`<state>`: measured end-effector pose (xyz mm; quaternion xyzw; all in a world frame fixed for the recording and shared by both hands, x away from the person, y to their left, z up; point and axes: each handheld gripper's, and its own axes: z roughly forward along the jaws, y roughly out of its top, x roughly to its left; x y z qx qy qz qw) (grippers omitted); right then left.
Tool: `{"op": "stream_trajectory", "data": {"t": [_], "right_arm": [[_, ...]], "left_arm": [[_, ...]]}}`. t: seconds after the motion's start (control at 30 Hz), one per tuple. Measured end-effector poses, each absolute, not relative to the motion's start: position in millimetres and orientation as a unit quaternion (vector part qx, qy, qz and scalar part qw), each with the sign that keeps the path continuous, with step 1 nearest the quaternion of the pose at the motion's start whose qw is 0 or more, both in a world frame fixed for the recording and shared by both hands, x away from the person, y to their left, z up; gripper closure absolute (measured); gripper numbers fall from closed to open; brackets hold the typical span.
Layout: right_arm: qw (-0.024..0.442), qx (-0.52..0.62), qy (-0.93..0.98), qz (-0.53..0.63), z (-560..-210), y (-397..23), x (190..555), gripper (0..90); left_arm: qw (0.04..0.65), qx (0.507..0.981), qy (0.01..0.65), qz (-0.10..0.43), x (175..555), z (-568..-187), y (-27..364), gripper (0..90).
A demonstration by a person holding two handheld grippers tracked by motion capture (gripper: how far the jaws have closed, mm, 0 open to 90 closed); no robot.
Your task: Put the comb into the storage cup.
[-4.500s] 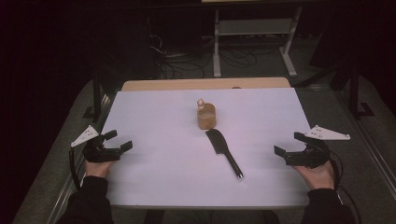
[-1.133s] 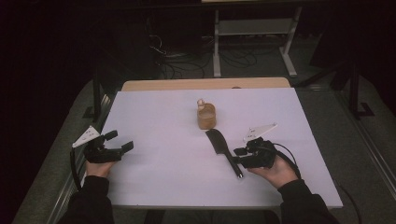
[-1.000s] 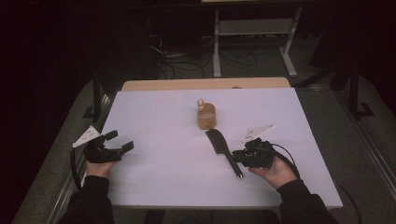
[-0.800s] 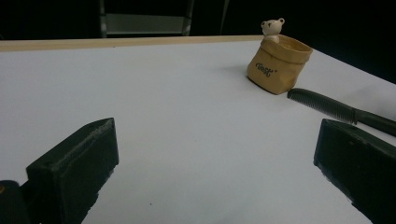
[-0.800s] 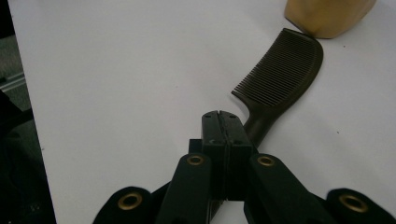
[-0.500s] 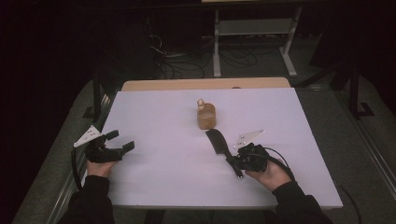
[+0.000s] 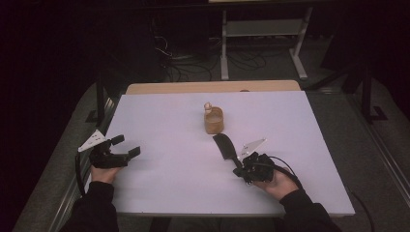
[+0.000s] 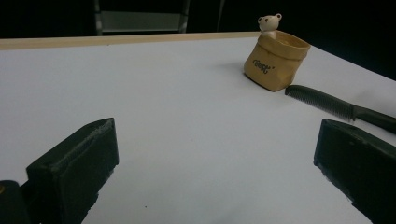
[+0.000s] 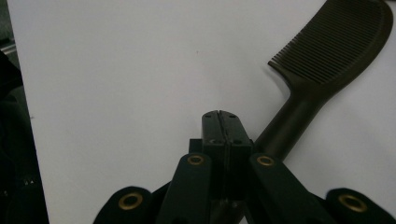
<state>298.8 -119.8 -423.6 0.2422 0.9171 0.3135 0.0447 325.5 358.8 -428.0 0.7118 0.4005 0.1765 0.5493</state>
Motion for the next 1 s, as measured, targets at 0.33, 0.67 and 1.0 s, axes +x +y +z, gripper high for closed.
{"op": "stream_trajectory", "data": {"t": [0.33, 0.67, 1.0], "right_arm": [[0.044, 0.227, 0.930, 0.286, -433, -117, 297, 88.8], [0.046, 0.238, 0.927, 0.286, -433, -125, 297, 88.8], [0.054, 0.242, 0.926, 0.284, -432, -132, 298, 88.8]], "left_arm": [[0.550, 0.713, 0.398, 0.174, 326, -428, 358, 0.0], [0.552, 0.713, 0.398, 0.172, 327, -429, 358, 0.0], [0.554, 0.712, 0.397, 0.169, 327, -429, 358, 0.0]]}}
